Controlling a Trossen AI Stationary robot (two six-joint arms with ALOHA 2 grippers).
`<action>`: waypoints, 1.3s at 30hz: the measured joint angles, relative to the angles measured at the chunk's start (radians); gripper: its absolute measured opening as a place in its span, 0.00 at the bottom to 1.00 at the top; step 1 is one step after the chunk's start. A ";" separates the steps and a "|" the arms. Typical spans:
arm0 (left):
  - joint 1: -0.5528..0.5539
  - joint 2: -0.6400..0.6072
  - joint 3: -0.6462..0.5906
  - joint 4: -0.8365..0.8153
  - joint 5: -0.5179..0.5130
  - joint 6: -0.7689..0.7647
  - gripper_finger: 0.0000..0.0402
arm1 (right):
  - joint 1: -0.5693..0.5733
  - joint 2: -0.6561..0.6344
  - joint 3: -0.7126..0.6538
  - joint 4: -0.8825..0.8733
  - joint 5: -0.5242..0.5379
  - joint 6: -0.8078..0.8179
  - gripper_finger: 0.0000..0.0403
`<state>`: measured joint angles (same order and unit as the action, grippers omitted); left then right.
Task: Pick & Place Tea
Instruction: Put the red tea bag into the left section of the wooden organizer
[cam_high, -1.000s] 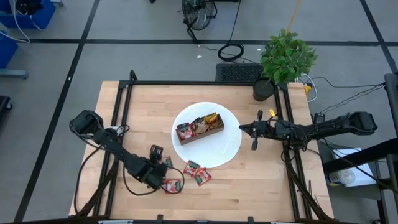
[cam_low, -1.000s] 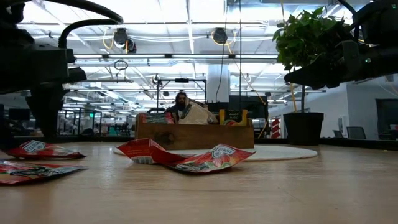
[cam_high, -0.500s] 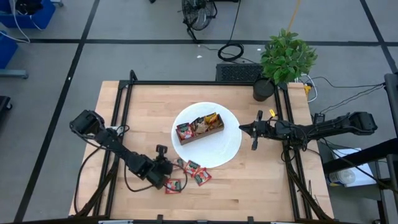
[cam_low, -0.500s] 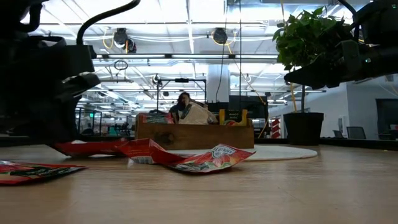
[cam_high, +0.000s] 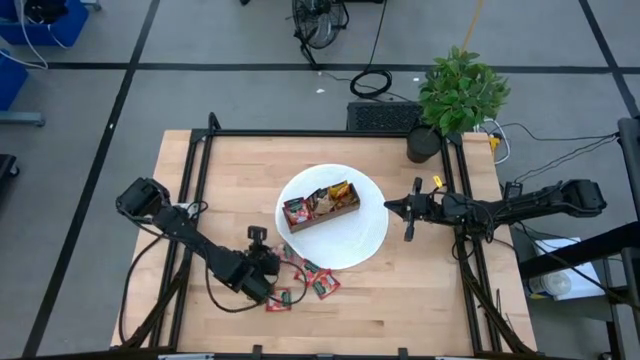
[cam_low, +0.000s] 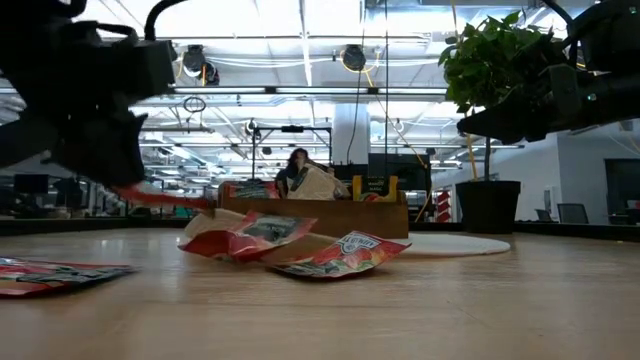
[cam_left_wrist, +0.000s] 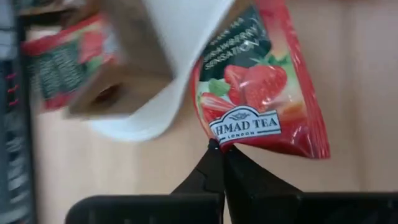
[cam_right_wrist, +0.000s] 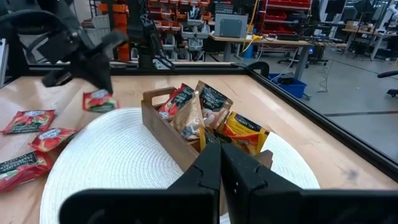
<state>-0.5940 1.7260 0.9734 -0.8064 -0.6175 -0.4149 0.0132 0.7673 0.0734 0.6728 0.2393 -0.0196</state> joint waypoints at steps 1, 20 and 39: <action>0.000 0.000 0.019 -0.026 -0.018 -0.008 0.00 | 0.000 0.000 0.000 0.000 0.000 0.000 0.00; 0.100 0.031 0.108 0.023 -0.283 -0.068 0.00 | 0.000 0.018 0.000 0.035 -0.004 0.073 0.00; 0.254 0.189 0.108 1.082 -0.598 0.972 0.00 | 0.000 0.581 0.180 0.493 -0.166 0.212 0.16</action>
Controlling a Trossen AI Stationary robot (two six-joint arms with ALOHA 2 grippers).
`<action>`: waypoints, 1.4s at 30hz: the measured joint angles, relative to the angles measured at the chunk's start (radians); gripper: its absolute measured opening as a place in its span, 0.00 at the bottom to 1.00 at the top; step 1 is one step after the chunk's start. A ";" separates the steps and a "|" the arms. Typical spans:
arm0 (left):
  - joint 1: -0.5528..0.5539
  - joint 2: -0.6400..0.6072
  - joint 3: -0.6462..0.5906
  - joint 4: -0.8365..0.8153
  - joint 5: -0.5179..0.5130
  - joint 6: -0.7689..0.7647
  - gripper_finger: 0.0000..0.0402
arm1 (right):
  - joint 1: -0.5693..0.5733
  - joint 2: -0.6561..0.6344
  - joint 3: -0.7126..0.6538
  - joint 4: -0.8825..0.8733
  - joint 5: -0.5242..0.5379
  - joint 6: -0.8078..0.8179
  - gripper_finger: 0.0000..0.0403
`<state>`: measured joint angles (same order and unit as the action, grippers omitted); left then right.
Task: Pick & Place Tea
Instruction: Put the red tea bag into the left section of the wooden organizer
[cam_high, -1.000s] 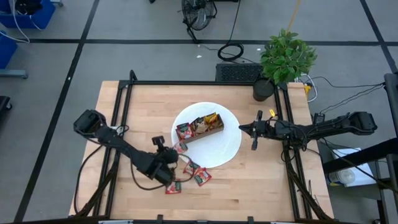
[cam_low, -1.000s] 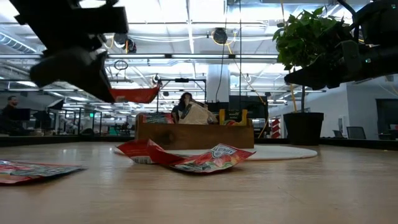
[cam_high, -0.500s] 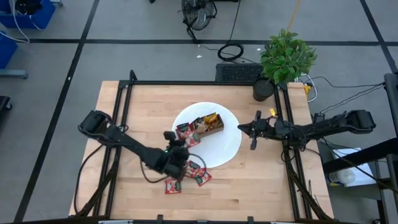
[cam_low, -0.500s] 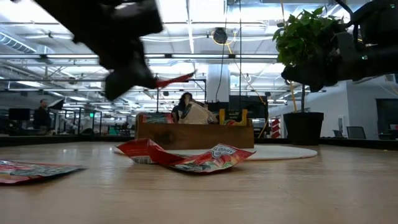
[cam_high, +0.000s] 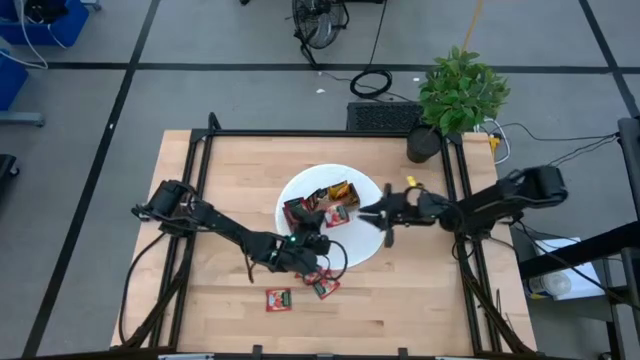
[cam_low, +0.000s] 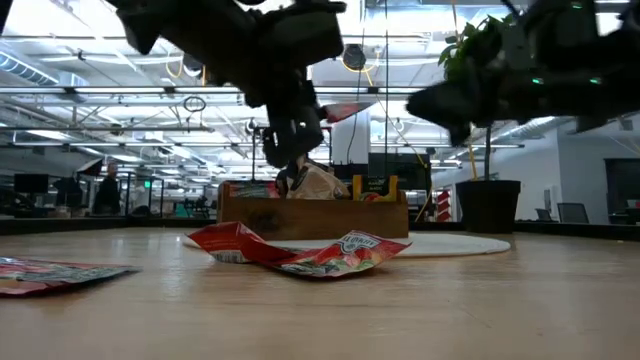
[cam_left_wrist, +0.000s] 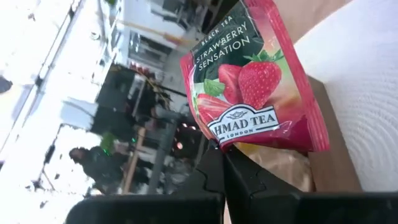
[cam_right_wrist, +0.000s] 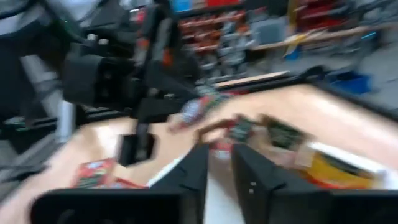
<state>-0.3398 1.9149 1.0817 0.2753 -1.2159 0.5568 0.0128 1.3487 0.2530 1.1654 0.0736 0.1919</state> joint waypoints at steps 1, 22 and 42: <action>0.001 0.001 0.000 0.036 0.007 0.046 0.00 | 0.000 0.033 0.030 0.004 -0.034 0.016 0.20; 0.050 -0.001 0.000 0.179 -0.143 0.153 0.00 | 0.015 0.187 0.174 0.067 0.037 0.120 0.47; 0.064 -0.001 0.000 0.260 -0.061 0.141 0.00 | -0.023 0.187 0.201 0.088 0.057 0.023 0.23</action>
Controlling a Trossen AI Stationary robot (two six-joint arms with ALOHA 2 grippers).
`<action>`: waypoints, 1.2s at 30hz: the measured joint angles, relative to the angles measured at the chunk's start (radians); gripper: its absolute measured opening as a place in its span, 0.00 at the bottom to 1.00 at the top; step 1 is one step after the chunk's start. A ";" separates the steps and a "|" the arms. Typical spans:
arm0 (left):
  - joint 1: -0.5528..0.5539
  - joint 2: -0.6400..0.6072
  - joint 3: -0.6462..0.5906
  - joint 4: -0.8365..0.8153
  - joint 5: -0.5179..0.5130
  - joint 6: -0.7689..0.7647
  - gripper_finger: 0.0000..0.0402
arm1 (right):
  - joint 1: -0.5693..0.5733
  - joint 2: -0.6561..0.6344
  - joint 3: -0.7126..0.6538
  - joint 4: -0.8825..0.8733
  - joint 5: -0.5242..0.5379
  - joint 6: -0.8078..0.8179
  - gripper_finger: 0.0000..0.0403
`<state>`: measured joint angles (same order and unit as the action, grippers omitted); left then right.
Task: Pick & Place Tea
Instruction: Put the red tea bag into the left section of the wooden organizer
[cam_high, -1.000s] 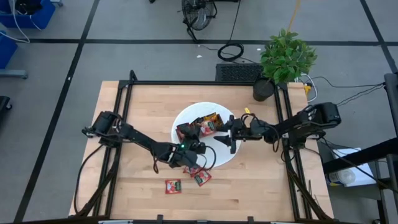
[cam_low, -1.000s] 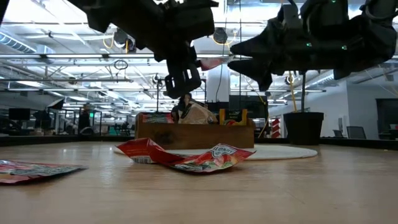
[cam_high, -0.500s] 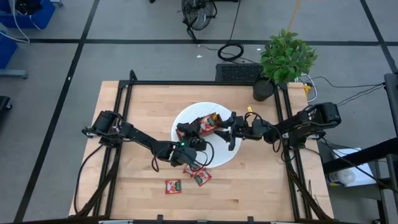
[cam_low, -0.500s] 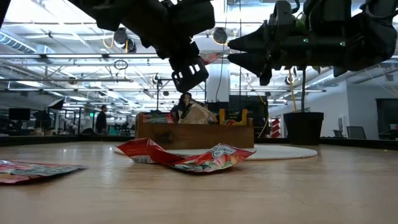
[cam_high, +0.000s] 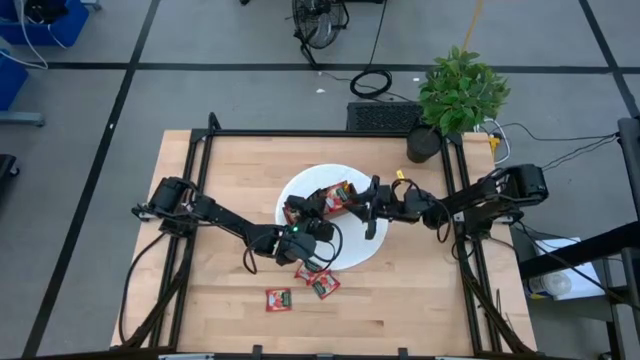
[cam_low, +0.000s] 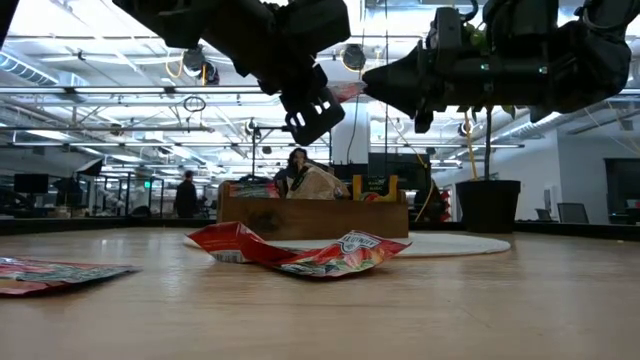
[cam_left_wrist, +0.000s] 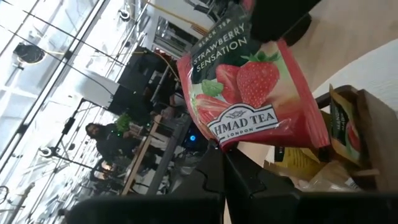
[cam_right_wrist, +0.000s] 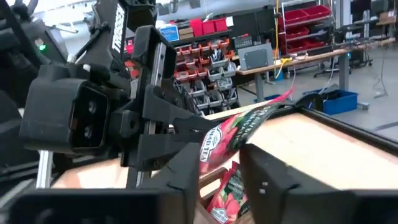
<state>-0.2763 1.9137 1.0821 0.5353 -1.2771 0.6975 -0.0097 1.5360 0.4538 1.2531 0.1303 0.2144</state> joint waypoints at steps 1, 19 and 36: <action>0.000 0.000 0.000 0.000 0.005 -0.003 0.00 | 0.000 0.000 0.000 0.001 0.000 -0.014 0.18; -0.108 -0.090 0.000 -0.210 0.099 -0.378 0.11 | 0.062 -0.107 0.011 -0.239 0.000 -0.236 0.00; -0.031 -0.341 0.002 -0.791 0.551 -0.940 0.12 | 0.246 -0.197 0.161 -0.762 0.079 -0.374 0.00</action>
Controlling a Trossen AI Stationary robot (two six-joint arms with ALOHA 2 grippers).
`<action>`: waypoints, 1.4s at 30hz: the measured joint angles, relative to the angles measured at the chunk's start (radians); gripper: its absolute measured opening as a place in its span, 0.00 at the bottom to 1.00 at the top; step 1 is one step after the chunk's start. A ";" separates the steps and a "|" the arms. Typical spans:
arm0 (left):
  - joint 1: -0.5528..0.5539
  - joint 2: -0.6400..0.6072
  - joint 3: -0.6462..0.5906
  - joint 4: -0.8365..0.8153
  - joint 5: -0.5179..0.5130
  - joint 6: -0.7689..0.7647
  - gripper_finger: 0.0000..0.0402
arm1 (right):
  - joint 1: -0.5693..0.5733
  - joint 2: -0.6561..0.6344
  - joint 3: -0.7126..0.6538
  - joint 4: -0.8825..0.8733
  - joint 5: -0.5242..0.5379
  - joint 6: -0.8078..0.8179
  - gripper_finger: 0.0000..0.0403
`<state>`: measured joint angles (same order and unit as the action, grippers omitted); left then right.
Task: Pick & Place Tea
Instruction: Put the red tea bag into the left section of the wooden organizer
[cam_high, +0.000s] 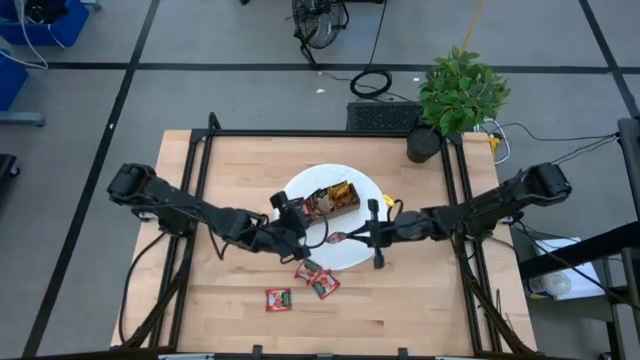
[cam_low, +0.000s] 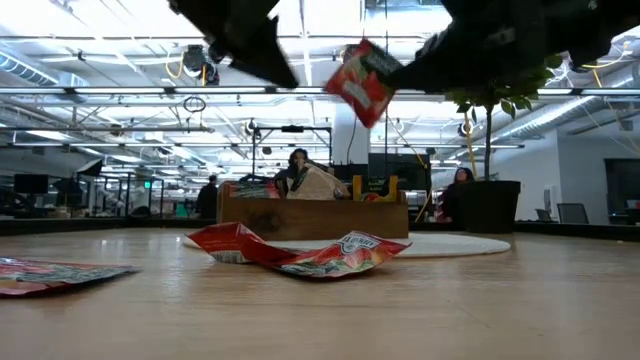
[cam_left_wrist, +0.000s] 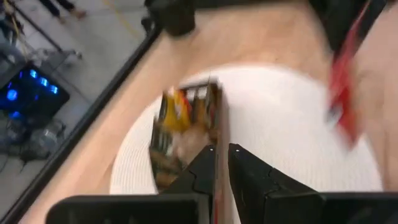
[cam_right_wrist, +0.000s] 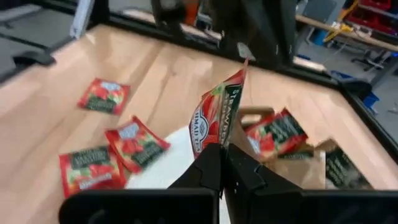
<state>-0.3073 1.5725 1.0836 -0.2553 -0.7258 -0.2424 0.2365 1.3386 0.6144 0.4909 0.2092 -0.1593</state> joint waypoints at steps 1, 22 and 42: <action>0.000 -0.004 -0.001 -0.031 0.000 -0.015 0.12 | 0.005 -0.005 0.001 0.004 0.000 0.000 0.00; 0.114 -0.007 -0.002 0.206 0.648 -0.112 0.47 | 0.014 0.039 0.010 -0.069 -0.056 0.091 0.00; 0.162 0.062 -0.003 0.292 0.781 -0.179 0.70 | 0.014 0.039 0.010 -0.048 -0.055 0.088 0.00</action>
<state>-0.1455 1.6343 1.0805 0.0366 0.0553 -0.4209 0.2508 1.3773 0.6243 0.4425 0.1545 -0.0711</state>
